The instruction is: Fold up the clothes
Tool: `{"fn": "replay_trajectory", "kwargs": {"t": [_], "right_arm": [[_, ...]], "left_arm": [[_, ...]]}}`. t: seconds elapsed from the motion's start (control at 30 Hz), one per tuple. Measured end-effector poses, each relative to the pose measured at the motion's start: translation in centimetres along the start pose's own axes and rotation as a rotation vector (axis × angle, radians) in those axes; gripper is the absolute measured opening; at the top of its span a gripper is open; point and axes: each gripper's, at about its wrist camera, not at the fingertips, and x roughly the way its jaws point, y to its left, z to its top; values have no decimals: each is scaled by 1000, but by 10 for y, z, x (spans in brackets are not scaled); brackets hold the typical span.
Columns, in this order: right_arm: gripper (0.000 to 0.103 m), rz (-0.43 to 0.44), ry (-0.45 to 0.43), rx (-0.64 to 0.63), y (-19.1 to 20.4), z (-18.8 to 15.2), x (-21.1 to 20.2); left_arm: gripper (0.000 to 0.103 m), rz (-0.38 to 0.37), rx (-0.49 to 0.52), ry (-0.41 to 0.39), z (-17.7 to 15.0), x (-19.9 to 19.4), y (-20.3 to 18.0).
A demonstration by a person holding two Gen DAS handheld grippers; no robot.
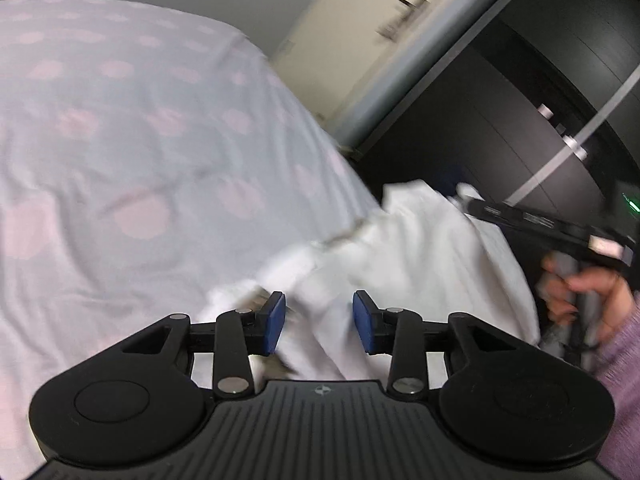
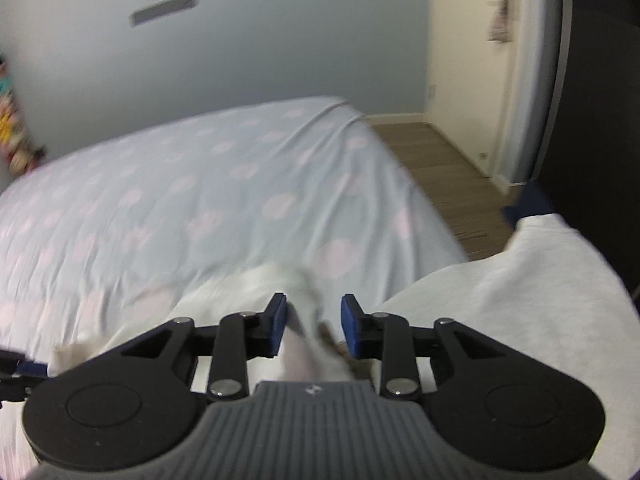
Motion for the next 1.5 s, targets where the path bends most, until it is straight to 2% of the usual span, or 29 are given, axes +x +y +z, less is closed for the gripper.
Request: {"fn": "replay_trajectory", "kwargs": {"t": [0.1,0.2,0.33,0.5,0.6,0.63,0.7,0.83,0.87,0.9,0.93,1.03,1.17,1.27,1.37,1.43,1.5], "right_arm": [[36,-34,-40,23,-11,1,-20],[35,-43,-53,11,-13,-6,-44],[35,-52,-41,-15,-9,-27,-76],[35,-67,-18,-9,-4,-57,-105],[35,-83,-2,3,-7,-79,-121],[37,-90,5,7,-10,-86,-125],[41,-111,22,30,-18,-98,-129],[39,-117,67,122,-40,-122,-127],[34,-99,76,150,-44,-127,-126],[17,-72,80,173,-47,-131,-124],[8,-54,80,185,-49,-134,-122],[4,-74,81,173,-46,-135,-109],[4,-107,103,155,-45,-139,-91],[5,-105,107,191,-52,-145,-87],[16,-131,71,206,-53,-144,-104],[18,-160,41,191,-50,-143,-118],[18,-174,8,171,-43,-145,-133]], "left_arm": [[34,11,-23,-16,4,-16,5],[35,-12,9,-36,8,-25,-3],[46,-61,67,-46,10,-27,-23],[49,-71,90,14,11,-4,-40],[49,-84,62,47,9,13,-41],[46,-105,51,52,8,17,-40],[0,-142,58,56,7,22,-40],[0,-123,101,13,8,15,-39],[0,-112,105,2,9,12,-38],[0,-95,110,7,11,12,-36],[0,-78,116,12,12,13,-33],[0,-42,125,34,12,21,-26],[0,-38,108,70,4,35,-21],[0,-43,132,67,4,31,-23],[4,-38,147,43,7,19,-27],[12,-19,184,10,6,6,-35],[26,1,236,-24,-1,-10,-48]]}}
